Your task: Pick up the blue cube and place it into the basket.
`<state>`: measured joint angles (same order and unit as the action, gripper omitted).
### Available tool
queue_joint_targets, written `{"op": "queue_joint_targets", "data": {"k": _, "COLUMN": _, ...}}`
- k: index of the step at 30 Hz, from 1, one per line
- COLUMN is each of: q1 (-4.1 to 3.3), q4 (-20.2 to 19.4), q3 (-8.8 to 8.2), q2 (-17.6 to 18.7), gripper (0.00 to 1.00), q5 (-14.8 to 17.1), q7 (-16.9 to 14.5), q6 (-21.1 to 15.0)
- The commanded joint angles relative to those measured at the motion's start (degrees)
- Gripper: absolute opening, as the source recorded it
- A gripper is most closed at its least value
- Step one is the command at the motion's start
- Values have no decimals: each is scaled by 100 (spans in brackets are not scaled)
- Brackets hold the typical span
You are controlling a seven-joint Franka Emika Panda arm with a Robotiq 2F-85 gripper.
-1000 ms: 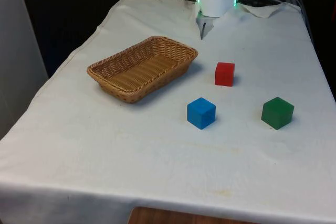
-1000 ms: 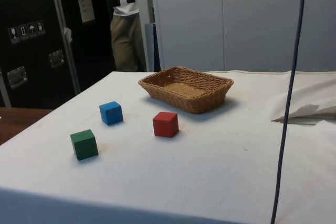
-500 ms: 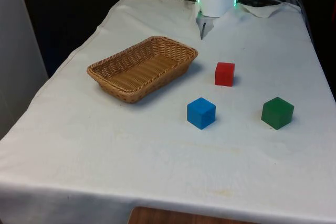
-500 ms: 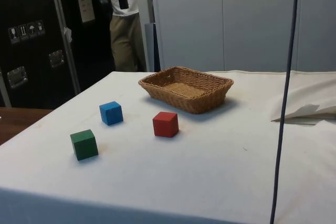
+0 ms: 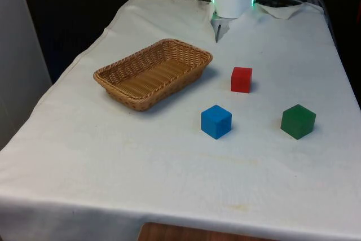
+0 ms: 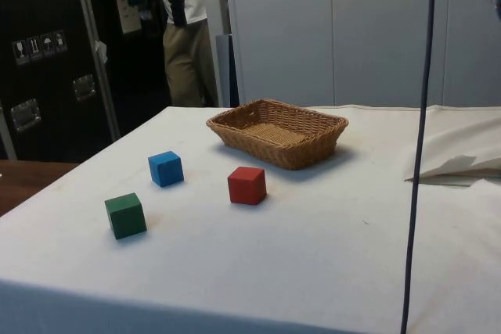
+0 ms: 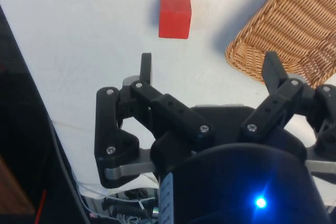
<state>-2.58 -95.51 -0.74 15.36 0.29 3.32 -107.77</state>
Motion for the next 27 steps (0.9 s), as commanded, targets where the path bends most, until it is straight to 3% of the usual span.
{"op": "queue_joint_targets", "data": {"k": 1, "q1": -6, "q4": -17, "q3": -6, "q2": 11, "gripper": 100, "q5": 17, "q7": 92, "q6": -57}}
{"op": "queue_joint_targets", "data": {"k": 21, "q1": -17, "q4": -52, "q3": -11, "q2": 183, "gripper": 100, "q5": -52, "q7": 928, "q6": -212}}
{"op": "queue_joint_targets", "data": {"k": 22, "q1": 0, "q4": -69, "q3": 0, "q2": 155, "gripper": 100, "q5": -17, "q7": 854, "q6": -178}}
{"op": "queue_joint_targets", "data": {"k": 27, "q1": -34, "q4": -23, "q3": -6, "q2": 258, "gripper": 100, "q5": -143, "q7": 1134, "q6": -321}}
